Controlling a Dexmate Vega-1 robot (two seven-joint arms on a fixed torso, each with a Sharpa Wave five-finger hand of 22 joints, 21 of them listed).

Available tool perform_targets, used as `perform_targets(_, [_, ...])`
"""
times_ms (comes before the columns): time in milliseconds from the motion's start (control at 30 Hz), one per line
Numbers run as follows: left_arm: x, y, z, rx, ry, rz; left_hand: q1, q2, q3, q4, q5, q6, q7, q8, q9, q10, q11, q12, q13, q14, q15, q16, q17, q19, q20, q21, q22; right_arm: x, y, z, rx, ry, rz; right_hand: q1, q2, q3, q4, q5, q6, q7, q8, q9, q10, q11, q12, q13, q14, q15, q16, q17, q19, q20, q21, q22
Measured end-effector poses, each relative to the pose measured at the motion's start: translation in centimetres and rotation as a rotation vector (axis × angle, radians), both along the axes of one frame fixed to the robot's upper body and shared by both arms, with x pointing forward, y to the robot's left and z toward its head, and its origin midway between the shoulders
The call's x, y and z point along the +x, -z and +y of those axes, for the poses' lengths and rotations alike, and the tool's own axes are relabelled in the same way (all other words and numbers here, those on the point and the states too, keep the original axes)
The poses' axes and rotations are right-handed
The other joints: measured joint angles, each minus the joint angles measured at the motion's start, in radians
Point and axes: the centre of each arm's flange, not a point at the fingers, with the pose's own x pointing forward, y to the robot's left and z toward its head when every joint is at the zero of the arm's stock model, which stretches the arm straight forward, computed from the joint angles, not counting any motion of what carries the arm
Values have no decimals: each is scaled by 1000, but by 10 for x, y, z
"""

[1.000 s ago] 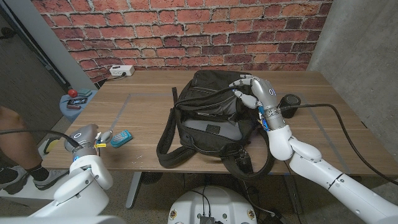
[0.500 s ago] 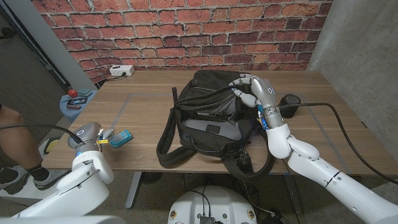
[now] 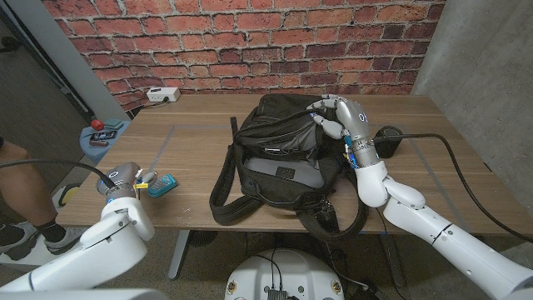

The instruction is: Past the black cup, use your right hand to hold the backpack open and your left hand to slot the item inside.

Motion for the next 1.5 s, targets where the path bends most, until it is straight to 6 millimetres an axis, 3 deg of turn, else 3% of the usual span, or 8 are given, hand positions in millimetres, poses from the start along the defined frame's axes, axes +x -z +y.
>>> perform_targets(700, [14, -4, 2, 4, 23, 44, 11, -11, -12, 4, 0, 0, 0, -2, 0, 4, -3, -1, 5, 4, -7, 7, 9, 4, 4, 8, 0, 10, -18, 1, 17, 3, -40, 0, 0, -4, 4, -1, 2, -2, 4, 0, 1, 2, -3, 5, 5, -5, -8, 5, 0, 0, 0, 0])
perform_targets(1167, [21, -7, 4, 3, 57, 94, 31, -59, -38, 2, -12, -66, -1, -16, 0, -50, 0, -29, 14, -43, 0, -6, 9, 0, 7, 8, 0, 15, -24, 3, 27, -2, -49, 0, 0, -4, 4, 0, 2, -2, 2, 0, 1, 2, -7, 5, 5, -5, -15, 5, 0, 0, 0, 0])
perform_targets(1500, [28, -14, 2, 30, 94, 137, 44, -80, -48, 1, -16, -81, -6, -16, 0, -75, -10, -38, 14, -66, -12, -13, 9, -6, 6, 8, 0, 17, -24, 3, 45, 2, -51, 4, 1, -14, 3, 0, 2, -2, -1, 0, -1, 4, -8, 10, 5, -5, -15, 9, 0, 0, 0, 0])
